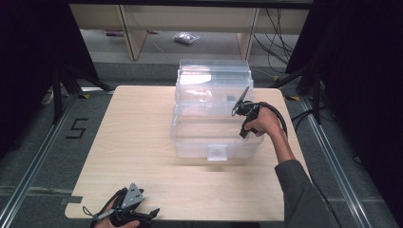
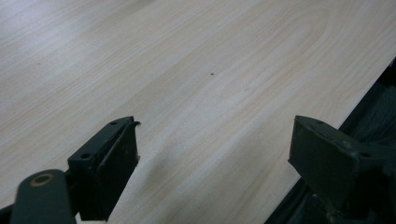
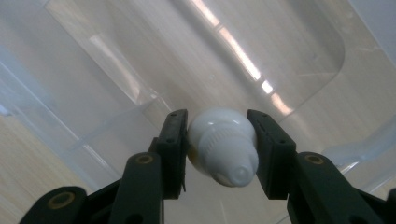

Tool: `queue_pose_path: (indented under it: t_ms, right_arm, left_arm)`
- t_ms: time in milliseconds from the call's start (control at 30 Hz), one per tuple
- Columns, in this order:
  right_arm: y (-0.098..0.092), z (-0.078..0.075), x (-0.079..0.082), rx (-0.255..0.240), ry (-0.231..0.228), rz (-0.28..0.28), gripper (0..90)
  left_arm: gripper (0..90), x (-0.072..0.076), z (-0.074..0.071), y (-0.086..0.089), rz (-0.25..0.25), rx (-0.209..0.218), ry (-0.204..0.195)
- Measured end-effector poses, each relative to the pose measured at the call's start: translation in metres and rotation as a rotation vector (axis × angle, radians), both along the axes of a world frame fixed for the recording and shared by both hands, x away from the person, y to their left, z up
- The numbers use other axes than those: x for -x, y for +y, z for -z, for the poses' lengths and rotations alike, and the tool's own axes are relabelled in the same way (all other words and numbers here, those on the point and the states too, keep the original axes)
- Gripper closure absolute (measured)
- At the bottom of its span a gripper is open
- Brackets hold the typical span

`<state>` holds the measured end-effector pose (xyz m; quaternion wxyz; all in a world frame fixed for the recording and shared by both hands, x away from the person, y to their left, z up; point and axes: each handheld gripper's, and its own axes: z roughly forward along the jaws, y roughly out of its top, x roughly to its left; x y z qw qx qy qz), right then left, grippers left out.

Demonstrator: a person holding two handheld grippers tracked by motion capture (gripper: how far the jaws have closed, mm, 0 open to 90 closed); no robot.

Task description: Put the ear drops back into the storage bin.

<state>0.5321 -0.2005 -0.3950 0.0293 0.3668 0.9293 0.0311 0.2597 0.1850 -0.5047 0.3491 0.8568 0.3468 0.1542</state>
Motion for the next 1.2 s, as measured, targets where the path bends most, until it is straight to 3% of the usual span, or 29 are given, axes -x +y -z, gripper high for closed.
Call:
queue_pose_path:
  t_ms: [200, 233, 300, 333, 367, 500, 533, 667, 700, 800, 867, 933, 1000, 1067, 1200]
  right_arm:
    - [-0.001, 0.007, -0.002, -0.01, 0.012, 0.01, 60.2]
    - [-0.001, 0.011, -0.001, -0.011, 0.021, 0.03, 60.2]
    - [-0.001, 0.012, -0.002, -0.005, 0.018, 0.022, 60.2]
    - [-0.002, 0.015, -0.003, -0.012, 0.019, 0.015, 60.2]
    - [-0.002, 0.017, -0.003, -0.005, 0.025, 0.01, 60.2]
    - [-0.003, 0.021, -0.006, -0.007, 0.01, -0.035, 60.2]
    - [0.0, 0.022, -0.003, -0.008, 0.028, 0.019, 60.2]
    - [0.0, 0.026, -0.004, -0.025, 0.038, 0.02, 60.2]
    - [0.0, 0.027, -0.003, -0.016, 0.039, 0.03, 60.2]
    - [-0.001, 0.029, -0.004, -0.011, 0.032, 0.011, 60.2]
    - [0.0, 0.03, -0.002, -0.012, 0.04, 0.045, 60.2]
    - [0.0, 0.031, -0.002, -0.021, 0.058, 0.048, 60.2]
    - [-0.003, 0.032, -0.004, -0.005, 0.037, 0.03, 60.2]
    - [-0.003, 0.032, -0.004, -0.009, 0.038, 0.022, 60.2]
    - [-0.004, 0.034, -0.004, 0.0, 0.037, 0.018, 60.2]
  left_arm:
    - [14.9, 0.0, 0.0, 0.0, 0.004, -0.002, 0.004]
    - [14.9, -0.002, -0.003, 0.003, 0.035, -0.052, 0.007]
    - [14.9, -0.001, -0.003, 0.003, 0.035, -0.05, 0.007]
    - [14.9, -0.001, -0.001, 0.002, 0.023, -0.028, 0.008]
    - [14.9, -0.001, -0.002, 0.003, 0.034, -0.047, 0.009]
    - [14.9, -0.001, -0.003, 0.003, 0.035, -0.059, 0.01]
    - [14.9, -0.001, -0.002, 0.003, 0.037, -0.051, 0.007]
    - [14.9, -0.001, -0.003, 0.003, 0.034, -0.059, 0.011]
    - [14.9, 0.0, -0.001, 0.001, 0.016, -0.019, 0.014]
    - [14.9, -0.001, -0.002, 0.003, 0.037, -0.054, 0.01]
    - [14.9, 0.0, -0.001, 0.001, 0.017, -0.022, 0.015]
    - [14.9, 0.0, -0.001, 0.002, 0.026, -0.035, 0.013]
    - [14.9, -0.002, -0.002, 0.003, 0.037, -0.053, 0.011]
    - [14.9, -0.001, -0.001, 0.001, 0.021, -0.031, 0.019]
    - [14.9, -0.002, -0.002, 0.003, 0.037, -0.053, 0.01]
